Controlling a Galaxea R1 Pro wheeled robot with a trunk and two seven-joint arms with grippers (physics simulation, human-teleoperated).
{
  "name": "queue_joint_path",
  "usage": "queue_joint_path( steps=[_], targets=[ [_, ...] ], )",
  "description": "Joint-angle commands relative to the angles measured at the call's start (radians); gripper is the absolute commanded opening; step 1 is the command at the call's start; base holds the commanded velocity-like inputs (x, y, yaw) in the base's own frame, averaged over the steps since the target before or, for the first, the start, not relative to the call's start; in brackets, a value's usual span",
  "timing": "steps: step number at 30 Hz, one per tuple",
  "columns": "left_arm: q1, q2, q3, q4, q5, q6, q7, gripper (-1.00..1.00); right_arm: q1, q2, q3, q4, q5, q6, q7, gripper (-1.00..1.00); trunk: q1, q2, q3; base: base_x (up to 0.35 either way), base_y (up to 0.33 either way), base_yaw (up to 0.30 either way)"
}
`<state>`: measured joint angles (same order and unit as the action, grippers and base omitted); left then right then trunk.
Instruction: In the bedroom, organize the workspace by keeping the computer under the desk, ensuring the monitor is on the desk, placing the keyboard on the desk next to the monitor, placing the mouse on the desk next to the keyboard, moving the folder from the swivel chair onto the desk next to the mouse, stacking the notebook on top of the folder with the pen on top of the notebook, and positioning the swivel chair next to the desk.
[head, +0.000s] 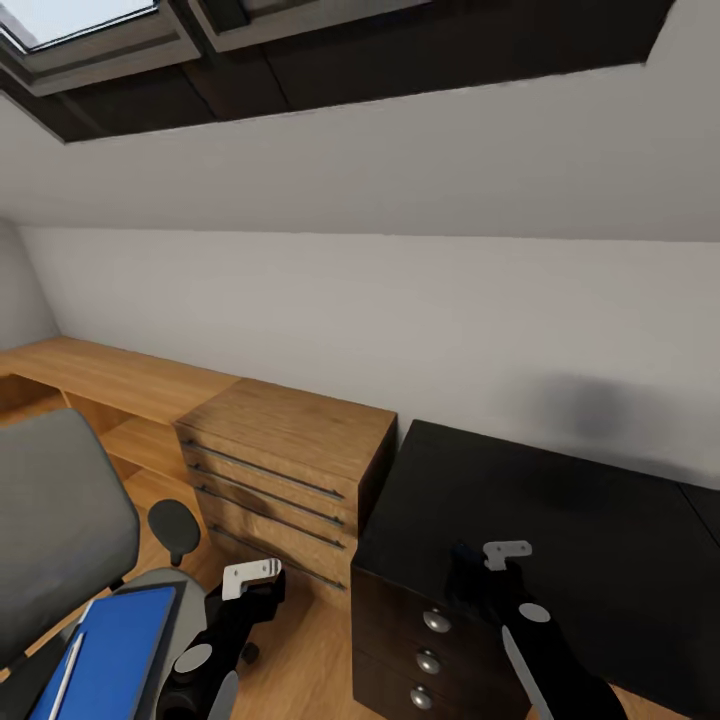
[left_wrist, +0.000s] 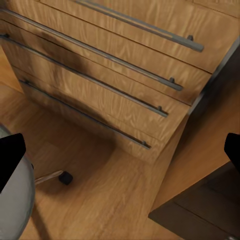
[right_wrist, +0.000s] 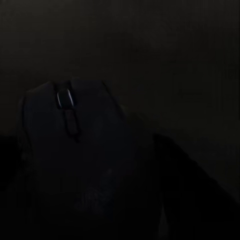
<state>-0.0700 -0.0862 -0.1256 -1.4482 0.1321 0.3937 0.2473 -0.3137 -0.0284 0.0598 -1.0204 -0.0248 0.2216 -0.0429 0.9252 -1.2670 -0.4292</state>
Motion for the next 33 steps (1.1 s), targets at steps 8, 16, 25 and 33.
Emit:
queue_joint_path(
  steps=[8,16,25,33],
  targets=[
    [-0.001,0.0,-0.002,-0.001,0.011,0.004,0.009,1.0,0.0,0.076,0.014,0.004,-0.007,0.008,-0.075,-1.0,-0.015,0.028,0.011,0.0,0.0,0.0],
    [-0.001,0.0,-0.002,-0.001,0.012,0.003,0.009,1.0,-0.001,0.124,0.016,0.023,-0.012,0.004,-0.226,-1.0,-0.015,0.028,0.011,0.0,0.0,0.0],
    [-0.001,0.0,-0.001,-0.001,0.012,0.002,0.009,1.0,0.001,0.154,0.016,0.034,-0.014,0.0,-0.247,-1.0,-0.015,0.028,0.011,0.0,0.0,0.0],
    [-0.001,0.0,-0.002,-0.001,0.011,0.002,0.009,1.0,0.001,0.16,0.026,0.033,-0.014,-0.001,-0.249,-1.0,-0.015,0.028,0.011,0.0,0.092,0.0]
  ],
)
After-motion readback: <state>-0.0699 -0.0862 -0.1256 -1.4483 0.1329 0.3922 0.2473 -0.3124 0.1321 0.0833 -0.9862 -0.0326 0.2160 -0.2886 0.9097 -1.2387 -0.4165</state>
